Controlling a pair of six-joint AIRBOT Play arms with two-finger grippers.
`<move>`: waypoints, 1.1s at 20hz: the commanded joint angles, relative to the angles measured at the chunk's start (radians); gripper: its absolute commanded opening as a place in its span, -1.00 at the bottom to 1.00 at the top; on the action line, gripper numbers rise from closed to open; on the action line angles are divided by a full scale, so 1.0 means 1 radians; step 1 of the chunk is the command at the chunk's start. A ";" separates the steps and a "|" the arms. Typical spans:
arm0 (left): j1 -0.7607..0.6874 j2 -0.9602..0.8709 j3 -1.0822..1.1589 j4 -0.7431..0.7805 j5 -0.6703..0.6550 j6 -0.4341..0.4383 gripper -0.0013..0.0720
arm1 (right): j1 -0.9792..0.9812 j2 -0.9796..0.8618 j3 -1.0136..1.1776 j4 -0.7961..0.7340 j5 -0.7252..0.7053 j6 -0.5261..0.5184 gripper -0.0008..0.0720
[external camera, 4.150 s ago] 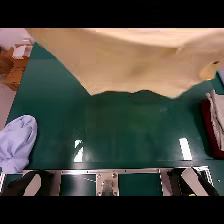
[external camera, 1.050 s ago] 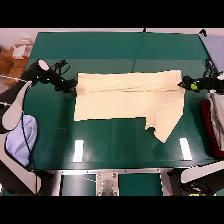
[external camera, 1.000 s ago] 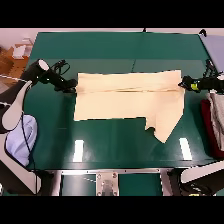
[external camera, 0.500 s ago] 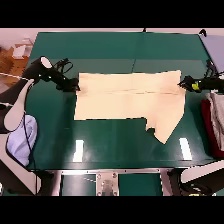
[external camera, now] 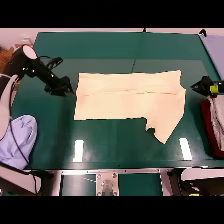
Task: Fold the shirts.
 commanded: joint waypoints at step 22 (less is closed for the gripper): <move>-0.177 0.433 -1.007 -0.588 1.093 0.056 -0.90 | -0.213 0.274 -0.513 0.201 0.032 -0.034 0.20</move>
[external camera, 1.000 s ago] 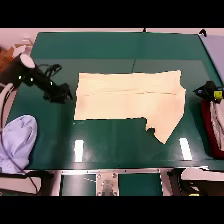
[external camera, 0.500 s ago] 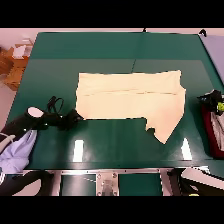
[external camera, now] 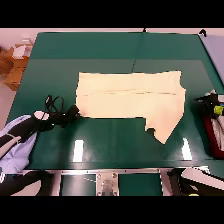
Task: Fold the shirts.
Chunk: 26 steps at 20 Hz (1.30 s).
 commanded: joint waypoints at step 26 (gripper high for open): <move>0.065 0.262 -0.229 -0.138 -0.050 -0.006 0.49 | 0.120 -0.099 -0.265 -0.058 -0.138 -0.002 -0.51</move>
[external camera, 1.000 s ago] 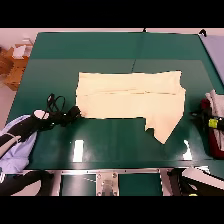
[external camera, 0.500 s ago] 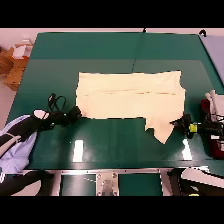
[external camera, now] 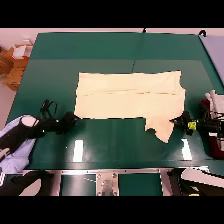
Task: Fold the shirts.
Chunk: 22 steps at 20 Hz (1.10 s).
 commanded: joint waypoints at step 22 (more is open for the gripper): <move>-0.325 -0.242 0.106 -0.315 0.403 -0.016 -0.66 | 0.001 -0.001 0.003 0.082 0.004 -0.061 -0.65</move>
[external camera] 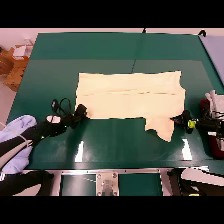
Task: Fold the shirts.
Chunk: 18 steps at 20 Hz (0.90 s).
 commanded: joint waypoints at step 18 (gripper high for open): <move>0.341 0.263 0.005 0.692 -0.589 -0.191 -0.90 | -0.052 0.405 0.001 -0.406 0.121 0.402 -0.95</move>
